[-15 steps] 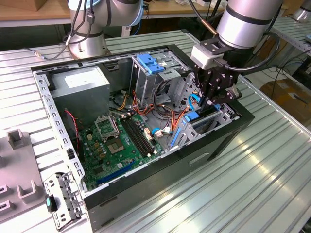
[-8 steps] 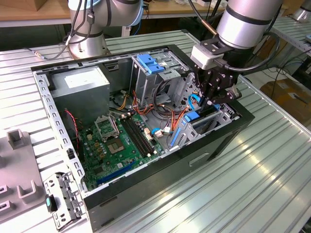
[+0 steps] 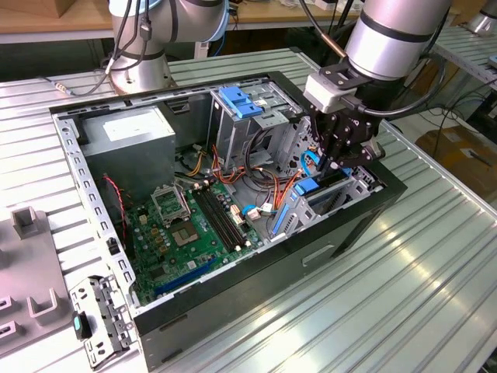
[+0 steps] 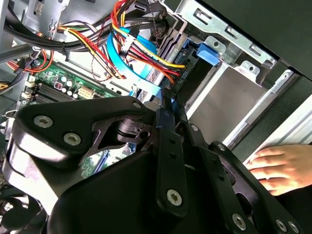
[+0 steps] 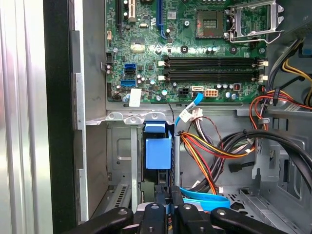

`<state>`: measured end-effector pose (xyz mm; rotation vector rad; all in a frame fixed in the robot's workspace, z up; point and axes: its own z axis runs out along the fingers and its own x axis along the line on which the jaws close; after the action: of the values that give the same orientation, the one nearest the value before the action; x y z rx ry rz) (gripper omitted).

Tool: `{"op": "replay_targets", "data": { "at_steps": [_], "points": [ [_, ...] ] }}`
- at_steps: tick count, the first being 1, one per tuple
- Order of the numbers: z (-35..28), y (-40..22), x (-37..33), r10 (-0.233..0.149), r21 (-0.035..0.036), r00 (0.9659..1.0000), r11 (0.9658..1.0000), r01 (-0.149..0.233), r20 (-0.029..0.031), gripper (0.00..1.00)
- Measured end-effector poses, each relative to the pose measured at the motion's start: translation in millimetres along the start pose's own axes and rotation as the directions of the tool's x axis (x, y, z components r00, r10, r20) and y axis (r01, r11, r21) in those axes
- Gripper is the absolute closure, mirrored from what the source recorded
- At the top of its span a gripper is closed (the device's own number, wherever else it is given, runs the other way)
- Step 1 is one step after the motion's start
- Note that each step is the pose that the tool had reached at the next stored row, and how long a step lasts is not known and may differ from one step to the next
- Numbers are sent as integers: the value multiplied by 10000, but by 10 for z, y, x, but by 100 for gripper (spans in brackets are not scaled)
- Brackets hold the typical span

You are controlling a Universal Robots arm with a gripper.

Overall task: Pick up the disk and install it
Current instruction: 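Insert the second disk wire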

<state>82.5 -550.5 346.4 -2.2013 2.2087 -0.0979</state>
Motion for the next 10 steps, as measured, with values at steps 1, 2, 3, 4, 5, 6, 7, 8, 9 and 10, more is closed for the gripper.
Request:
{"op": "replay_targets", "data": {
  "at_steps": [1,2,3,4,5,6,7,8,9,10],
  "points": [
    [2,0,0,1,0,10000,10000,-1,4,84],
    [4,0,0,1,0,10000,10000,-1,13,84],
    [7,0,-1,2,0,10000,10000,-2,32,84],
    [8,1,-1,3,0,10000,10000,-3,42,84],
    [7,1,-1,3,0,10000,10000,-3,47,84],
    [6,0,0,3,0,10000,10000,-3,50,84],
    [6,0,0,3,0,10000,10000,-3,53,84],
    [6,1,0,4,-1,10000,10000,-4,58,84],
    [5,0,0,4,0,10000,10000,-4,66,84],
    [5,0,0,5,0,10000,10000,-5,73,84]
  ]
}}
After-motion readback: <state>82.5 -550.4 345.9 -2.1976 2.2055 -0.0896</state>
